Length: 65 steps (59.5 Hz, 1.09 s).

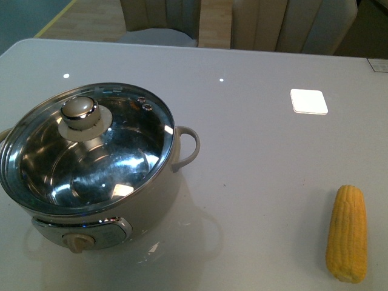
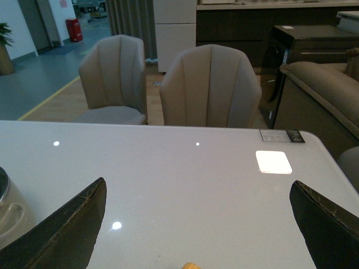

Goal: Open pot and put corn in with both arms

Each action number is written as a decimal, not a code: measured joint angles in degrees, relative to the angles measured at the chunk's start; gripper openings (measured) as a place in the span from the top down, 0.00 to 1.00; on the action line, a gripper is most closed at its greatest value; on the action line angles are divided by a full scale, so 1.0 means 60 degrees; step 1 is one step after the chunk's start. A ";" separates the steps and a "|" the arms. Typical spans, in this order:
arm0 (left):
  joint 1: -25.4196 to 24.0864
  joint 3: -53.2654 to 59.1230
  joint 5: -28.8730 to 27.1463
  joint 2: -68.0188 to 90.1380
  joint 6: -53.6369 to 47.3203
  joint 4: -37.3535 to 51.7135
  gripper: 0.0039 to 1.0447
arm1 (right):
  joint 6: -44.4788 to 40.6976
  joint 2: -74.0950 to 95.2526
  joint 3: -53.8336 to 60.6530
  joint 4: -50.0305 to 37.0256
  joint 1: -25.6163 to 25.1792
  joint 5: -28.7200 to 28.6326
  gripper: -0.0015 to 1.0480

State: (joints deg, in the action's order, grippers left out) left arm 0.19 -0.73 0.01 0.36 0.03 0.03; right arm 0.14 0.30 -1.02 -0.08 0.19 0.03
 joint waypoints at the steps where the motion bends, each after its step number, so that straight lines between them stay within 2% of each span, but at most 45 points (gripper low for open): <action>1: 0.0000 0.0000 -0.0004 0.0000 0.0000 0.0000 0.06 | 0.0000 0.0000 0.0000 0.0000 0.0000 0.0000 0.08; 32: 0.0000 0.0000 0.0000 0.0000 0.0000 0.0000 0.06 | 0.0000 0.0000 0.0000 0.0000 0.0000 0.0000 0.08; 34: 0.0040 -0.0113 -0.0146 0.0164 0.0135 -0.0361 0.06 | 0.0000 0.0000 0.0000 0.0000 0.0000 0.0000 0.08; 37: 0.0375 -0.1151 -0.0645 0.1519 0.0707 -0.2769 0.06 | 0.0000 0.0000 0.0000 0.0000 0.0000 0.0007 0.08; 39: 0.0652 -0.1523 -0.0703 0.2120 0.0984 -0.3643 0.06 | 0.0000 -0.0004 0.0000 0.0000 0.0000 0.0000 0.08; 44: 0.1122 -0.1789 -0.0892 0.2535 0.1209 -0.3799 0.06 | 0.0000 -0.0004 0.0000 0.0000 0.0000 0.0007 0.08; 50: 0.1690 -0.2218 -0.1155 0.3417 0.1268 -0.2841 0.06 | 0.0000 -0.0004 0.0000 0.0000 0.0000 0.0004 0.08; 65: 0.2109 -0.2779 -0.1224 0.8389 0.0856 0.2167 0.06 | 0.0000 -0.0004 0.0000 0.0000 0.0000 0.0004 0.08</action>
State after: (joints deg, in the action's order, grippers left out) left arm 12.84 -17.41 -7.33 50.70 5.17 13.04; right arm 0.14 0.27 -1.02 -0.08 0.19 0.05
